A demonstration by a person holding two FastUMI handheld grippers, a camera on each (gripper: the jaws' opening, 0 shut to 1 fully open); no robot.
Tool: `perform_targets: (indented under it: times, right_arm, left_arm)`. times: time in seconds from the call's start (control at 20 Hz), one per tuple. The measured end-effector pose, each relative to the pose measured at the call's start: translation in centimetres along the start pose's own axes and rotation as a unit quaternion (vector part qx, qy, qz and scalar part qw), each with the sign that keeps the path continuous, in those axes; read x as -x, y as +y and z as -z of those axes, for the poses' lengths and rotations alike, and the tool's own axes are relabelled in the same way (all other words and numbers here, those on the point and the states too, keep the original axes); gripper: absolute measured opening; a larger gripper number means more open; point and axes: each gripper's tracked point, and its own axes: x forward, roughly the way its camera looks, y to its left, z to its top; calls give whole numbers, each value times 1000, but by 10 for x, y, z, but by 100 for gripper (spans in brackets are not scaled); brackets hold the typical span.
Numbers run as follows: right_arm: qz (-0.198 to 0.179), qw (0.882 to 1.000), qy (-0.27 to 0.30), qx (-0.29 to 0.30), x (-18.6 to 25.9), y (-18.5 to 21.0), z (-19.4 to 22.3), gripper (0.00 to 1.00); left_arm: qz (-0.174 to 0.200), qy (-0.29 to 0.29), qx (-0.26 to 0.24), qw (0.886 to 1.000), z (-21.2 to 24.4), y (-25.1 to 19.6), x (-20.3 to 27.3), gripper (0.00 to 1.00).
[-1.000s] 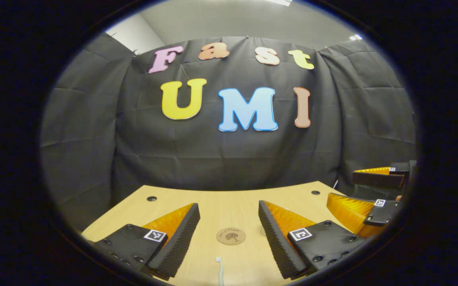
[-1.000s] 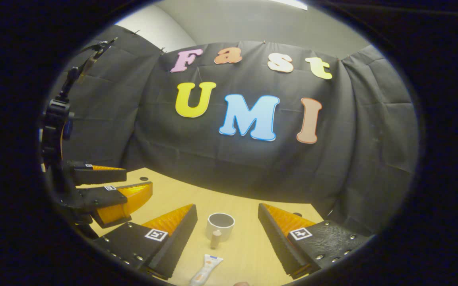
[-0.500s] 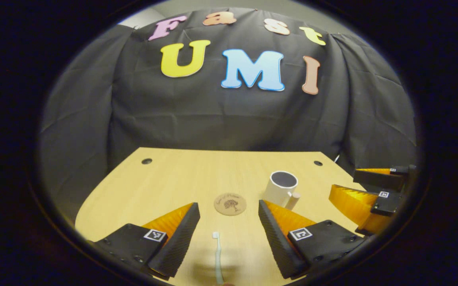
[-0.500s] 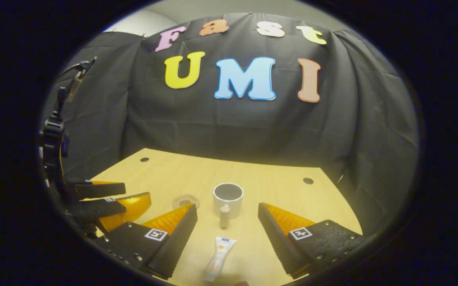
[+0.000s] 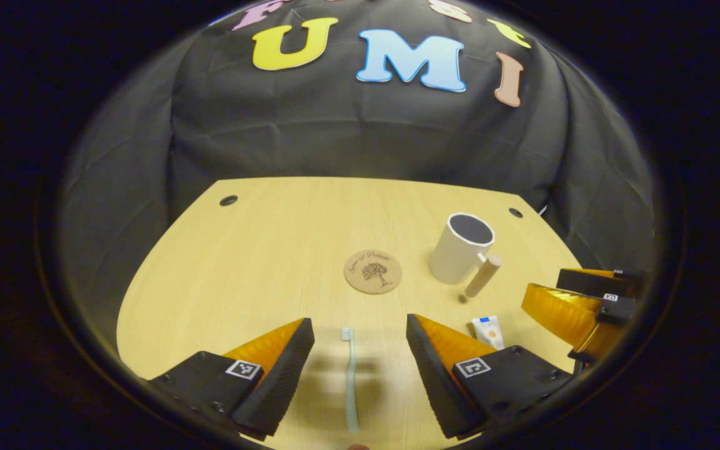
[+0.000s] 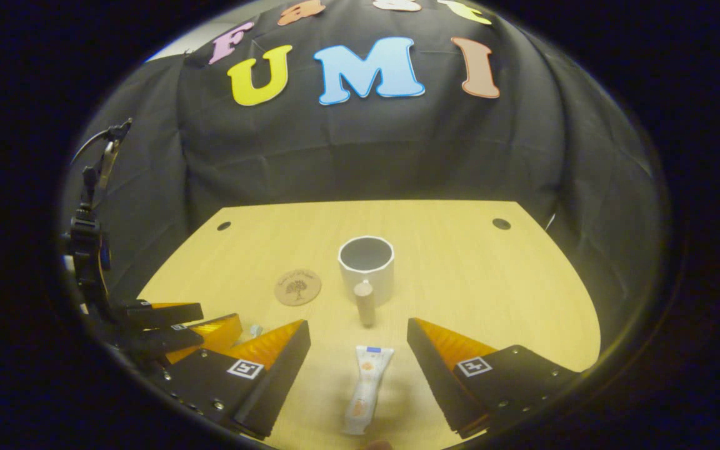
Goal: Put the toothbrush and toothpaste on the desktop into the cup, then pick up the cup and place it on the coaster on the desktop.
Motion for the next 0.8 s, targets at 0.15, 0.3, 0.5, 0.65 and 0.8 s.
perform_targets:
  times: [0.15,0.3,0.5,0.65,0.8]
  right_arm:
    - [7,999,42,-5,-10,-4,12,96]
    - [9,997,79,-4,-19,-4,24,96]
    - [12,993,120,-17,-30,-4,42,98]
    - [16,987,156,-23,-37,-4,51,98]
    - [16,980,198,-26,-44,-4,70,98]
  left_arm:
    - [-11,56,-3,998,23,6,-7,97]
    - [-21,112,-11,993,45,14,-11,98]
    - [-15,172,-7,985,74,13,-16,98]
    - [-16,217,3,976,96,13,-20,99]
    - [-12,253,11,967,111,13,-20,99]
